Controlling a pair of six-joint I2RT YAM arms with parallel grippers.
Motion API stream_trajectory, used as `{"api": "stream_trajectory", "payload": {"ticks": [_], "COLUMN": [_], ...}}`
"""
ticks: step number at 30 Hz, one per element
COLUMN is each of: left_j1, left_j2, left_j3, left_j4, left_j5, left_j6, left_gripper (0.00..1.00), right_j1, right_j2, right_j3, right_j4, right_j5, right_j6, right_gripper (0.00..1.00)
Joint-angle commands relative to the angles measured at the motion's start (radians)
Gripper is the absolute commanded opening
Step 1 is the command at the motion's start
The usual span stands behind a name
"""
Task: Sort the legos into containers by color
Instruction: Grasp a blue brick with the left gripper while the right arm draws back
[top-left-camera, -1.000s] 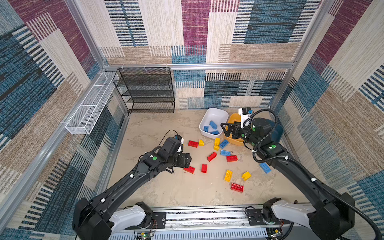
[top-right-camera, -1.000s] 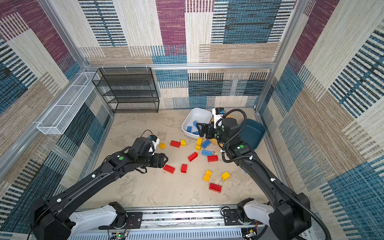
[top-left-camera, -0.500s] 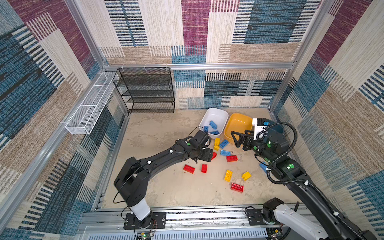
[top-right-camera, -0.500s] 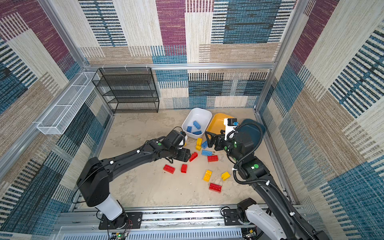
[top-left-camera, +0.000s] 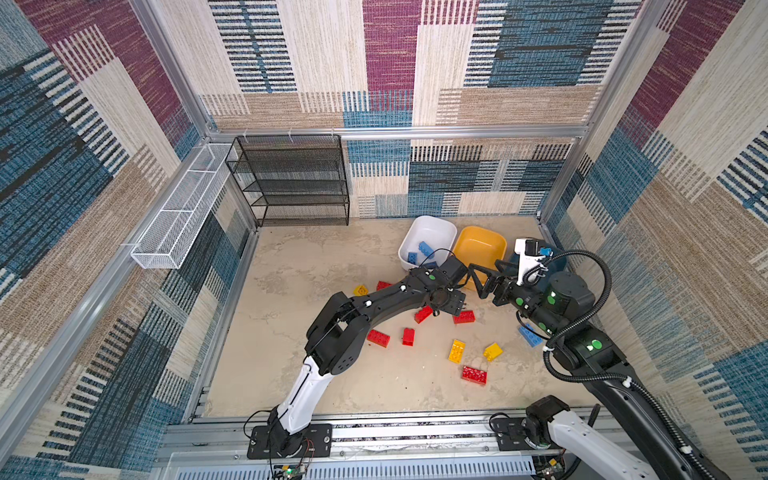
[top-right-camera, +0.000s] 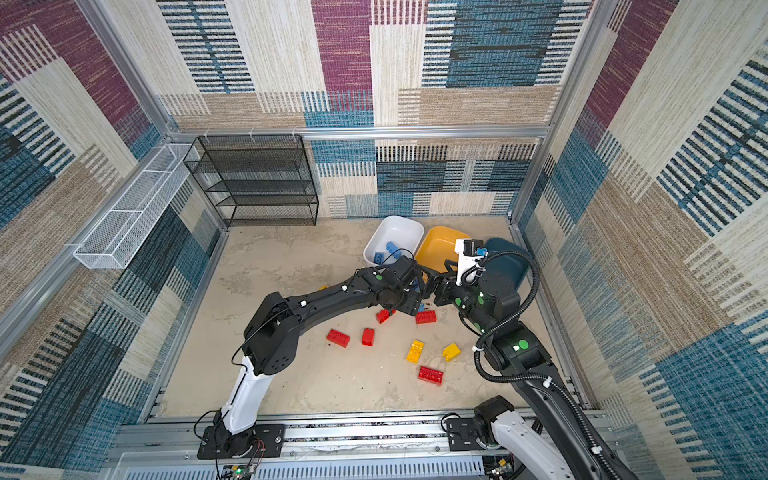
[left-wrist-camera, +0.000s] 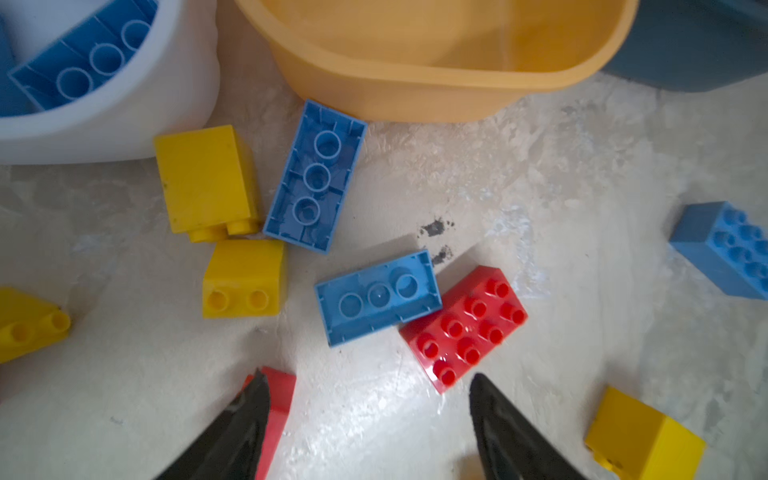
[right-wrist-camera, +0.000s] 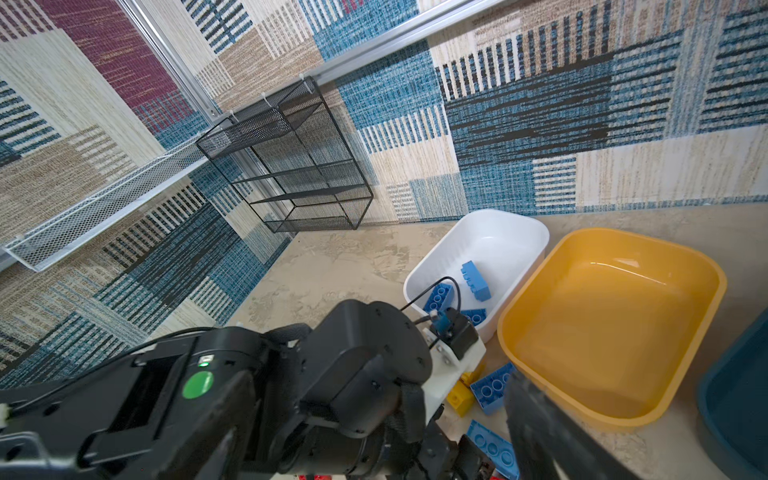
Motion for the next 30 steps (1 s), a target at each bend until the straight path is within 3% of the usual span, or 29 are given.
{"api": "stream_trajectory", "payload": {"ticks": [1,7,30], "left_j1": [-0.003,-0.011,-0.047], "left_j2": [0.054,0.127,0.188], "left_j3": [0.069,0.135,0.185], "left_j4": [-0.042,-0.06,-0.071], "left_j5": [-0.032,-0.041,-0.091], "left_j6": [0.001,0.01,0.02], "left_gripper": [0.8,0.88,0.83], "right_j1": [0.001,0.001,0.001], "right_j2": [-0.008,-0.035,-0.06], "right_j3": [0.002,-0.016,-0.045], "right_j4": [0.002,0.008,0.017], "right_j5": [-0.009,-0.015,-0.027], "right_j6": [0.007,-0.01,-0.011], "right_gripper": [0.95,0.96,0.96]}}
